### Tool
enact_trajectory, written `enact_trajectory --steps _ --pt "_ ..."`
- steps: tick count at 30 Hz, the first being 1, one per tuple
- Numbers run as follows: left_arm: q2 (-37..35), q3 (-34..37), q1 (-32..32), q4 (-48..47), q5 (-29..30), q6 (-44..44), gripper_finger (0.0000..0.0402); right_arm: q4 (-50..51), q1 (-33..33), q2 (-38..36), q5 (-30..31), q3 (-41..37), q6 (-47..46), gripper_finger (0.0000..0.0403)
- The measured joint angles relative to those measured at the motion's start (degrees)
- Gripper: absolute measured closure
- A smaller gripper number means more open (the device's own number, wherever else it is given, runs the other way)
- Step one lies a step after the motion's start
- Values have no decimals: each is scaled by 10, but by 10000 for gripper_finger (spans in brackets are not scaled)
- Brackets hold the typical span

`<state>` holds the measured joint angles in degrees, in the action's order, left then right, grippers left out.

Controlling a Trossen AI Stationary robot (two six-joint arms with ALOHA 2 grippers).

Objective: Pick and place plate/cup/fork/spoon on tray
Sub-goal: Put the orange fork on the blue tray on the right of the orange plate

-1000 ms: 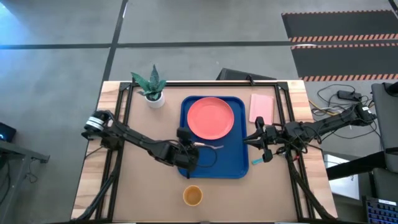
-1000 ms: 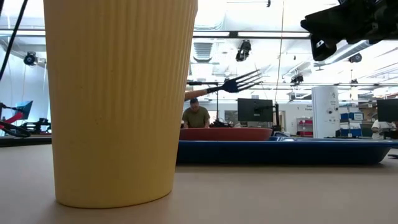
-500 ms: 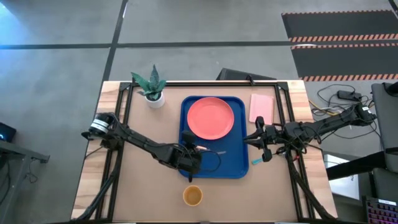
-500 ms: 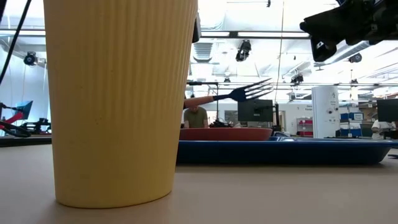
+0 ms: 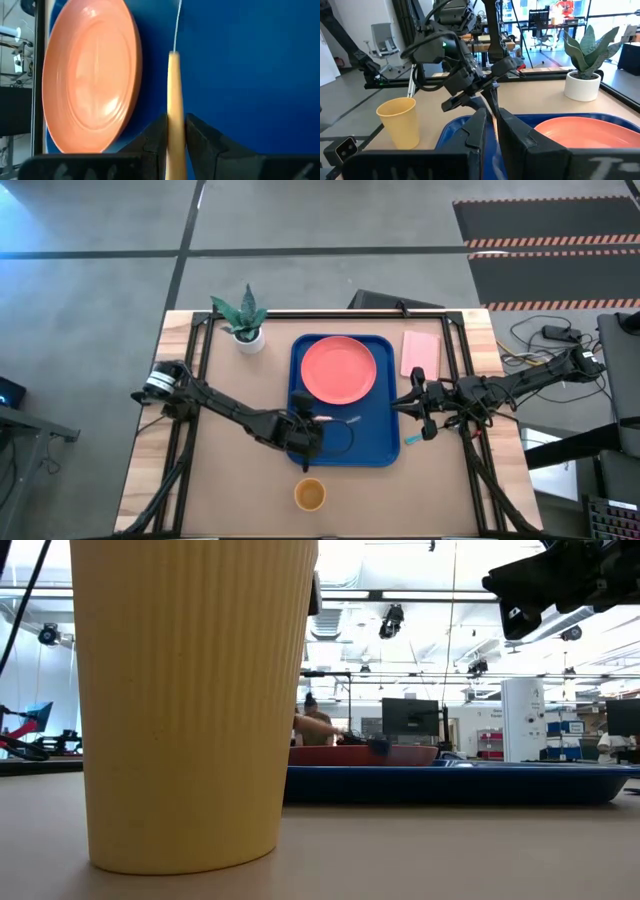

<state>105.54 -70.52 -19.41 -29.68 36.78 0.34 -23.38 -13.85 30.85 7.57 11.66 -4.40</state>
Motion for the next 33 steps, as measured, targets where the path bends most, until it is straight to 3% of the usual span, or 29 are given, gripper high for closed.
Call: enact_trajectory --steps 27,30,33 --pt "-26 7 5 -14 -14 2 350 7 0 0 0 0 -16 365" --pt "-44 15 5 -13 -43 5 350 7 0 0 0 0 -16 365" --pt "-73 43 6 -9 -109 15 350 7 0 0 0 0 -16 365"
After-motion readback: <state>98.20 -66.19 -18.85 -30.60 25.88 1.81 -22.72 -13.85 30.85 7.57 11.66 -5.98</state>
